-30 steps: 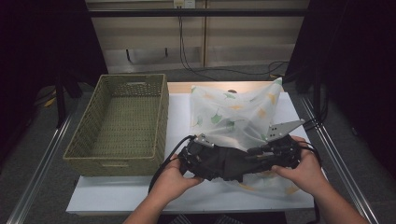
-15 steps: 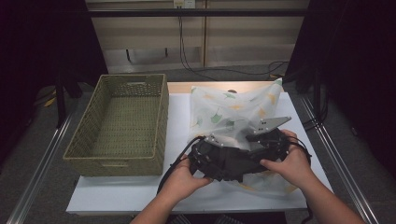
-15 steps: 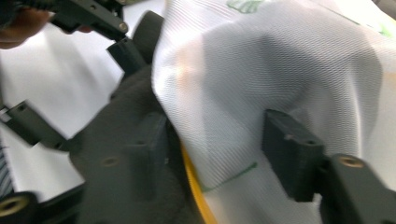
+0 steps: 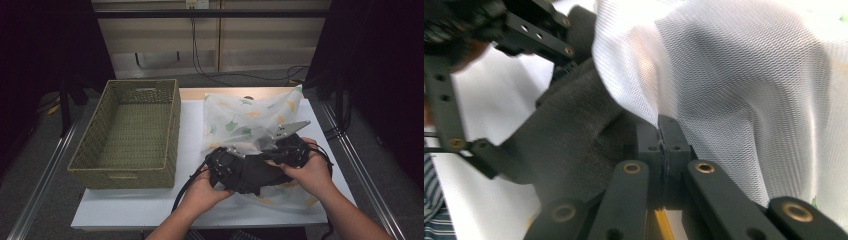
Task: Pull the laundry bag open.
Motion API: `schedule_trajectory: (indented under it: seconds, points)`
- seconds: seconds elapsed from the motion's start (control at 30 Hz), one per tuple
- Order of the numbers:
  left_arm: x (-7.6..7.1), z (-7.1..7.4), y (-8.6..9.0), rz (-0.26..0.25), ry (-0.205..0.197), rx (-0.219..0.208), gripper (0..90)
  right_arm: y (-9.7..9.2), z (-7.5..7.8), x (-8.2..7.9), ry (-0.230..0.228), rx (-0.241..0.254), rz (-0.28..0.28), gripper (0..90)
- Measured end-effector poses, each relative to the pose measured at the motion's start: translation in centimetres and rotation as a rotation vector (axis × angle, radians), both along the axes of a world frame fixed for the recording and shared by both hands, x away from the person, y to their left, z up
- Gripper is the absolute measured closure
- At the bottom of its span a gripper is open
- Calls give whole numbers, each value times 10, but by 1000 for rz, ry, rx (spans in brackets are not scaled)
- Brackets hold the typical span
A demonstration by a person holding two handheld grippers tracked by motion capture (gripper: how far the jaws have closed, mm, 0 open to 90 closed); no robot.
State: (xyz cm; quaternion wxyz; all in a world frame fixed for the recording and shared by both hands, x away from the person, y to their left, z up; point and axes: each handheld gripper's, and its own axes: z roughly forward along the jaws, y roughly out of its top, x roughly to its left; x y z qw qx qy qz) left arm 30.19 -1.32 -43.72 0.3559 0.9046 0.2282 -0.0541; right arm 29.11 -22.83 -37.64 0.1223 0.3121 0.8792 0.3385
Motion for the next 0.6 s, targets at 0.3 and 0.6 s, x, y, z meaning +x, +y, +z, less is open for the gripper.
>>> schedule_trajectory:
  seconds: [0.3, 0.6]
  points:
    - [1, -1, -2, 1, -20, 8, 192, -5, 14, -6, -35, 6, -3, 900]
    - [4, -6, -12, 4, -26, 2, 212, -7, 18, -9, -4, 78, 39, 900]
